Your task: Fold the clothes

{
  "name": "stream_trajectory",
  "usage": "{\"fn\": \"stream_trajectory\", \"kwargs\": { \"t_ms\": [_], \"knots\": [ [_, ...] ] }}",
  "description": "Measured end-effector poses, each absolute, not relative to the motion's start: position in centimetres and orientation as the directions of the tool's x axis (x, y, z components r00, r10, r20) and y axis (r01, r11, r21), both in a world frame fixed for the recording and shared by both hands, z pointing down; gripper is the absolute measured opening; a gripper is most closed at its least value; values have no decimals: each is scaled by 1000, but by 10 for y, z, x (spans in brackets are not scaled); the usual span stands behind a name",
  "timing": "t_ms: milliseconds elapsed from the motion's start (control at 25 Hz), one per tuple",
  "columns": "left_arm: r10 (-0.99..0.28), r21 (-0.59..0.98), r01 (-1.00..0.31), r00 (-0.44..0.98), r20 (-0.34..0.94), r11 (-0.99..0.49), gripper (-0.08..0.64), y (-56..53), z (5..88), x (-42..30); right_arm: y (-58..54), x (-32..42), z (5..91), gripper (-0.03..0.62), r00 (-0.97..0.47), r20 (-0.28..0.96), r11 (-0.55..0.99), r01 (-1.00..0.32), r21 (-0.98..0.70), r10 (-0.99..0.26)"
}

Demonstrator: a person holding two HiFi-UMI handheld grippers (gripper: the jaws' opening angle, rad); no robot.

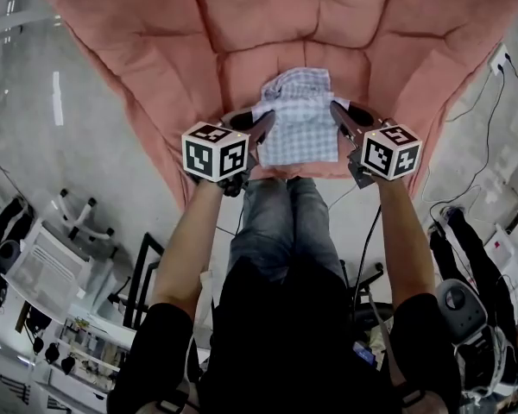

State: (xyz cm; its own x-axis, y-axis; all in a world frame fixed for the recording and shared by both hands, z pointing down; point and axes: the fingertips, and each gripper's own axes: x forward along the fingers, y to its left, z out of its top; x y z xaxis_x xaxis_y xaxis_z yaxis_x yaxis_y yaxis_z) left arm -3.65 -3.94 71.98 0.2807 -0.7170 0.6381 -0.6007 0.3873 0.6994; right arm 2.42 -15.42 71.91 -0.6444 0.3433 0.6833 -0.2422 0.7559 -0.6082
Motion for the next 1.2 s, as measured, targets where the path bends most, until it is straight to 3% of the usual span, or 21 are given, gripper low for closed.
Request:
{"fn": "stream_trajectory", "kwargs": {
  "t_ms": [760, 840, 1000, 1200],
  "knots": [
    [-717, 687, -603, 256, 648, 406, 69, -52, 747, -62, -168, 3, 746, 20, -653, 713, 791, -282, -543, 257],
    [-708, 689, -594, 265, 654, 415, 84, -53, 752, -63, -171, 4, 753, 45, -640, 725, 787, -298, -541, 256],
    [-683, 682, -591, 280, 675, 431, 186, -53, 758, -62, -171, 10, 767, 147, -603, 745, 757, -335, -560, 285],
    [-653, 639, -611, 250, 715, 467, 244, -50, 765, -60, -161, 23, 770, 149, -584, 765, 787, -322, -526, 272]
  ]
}}
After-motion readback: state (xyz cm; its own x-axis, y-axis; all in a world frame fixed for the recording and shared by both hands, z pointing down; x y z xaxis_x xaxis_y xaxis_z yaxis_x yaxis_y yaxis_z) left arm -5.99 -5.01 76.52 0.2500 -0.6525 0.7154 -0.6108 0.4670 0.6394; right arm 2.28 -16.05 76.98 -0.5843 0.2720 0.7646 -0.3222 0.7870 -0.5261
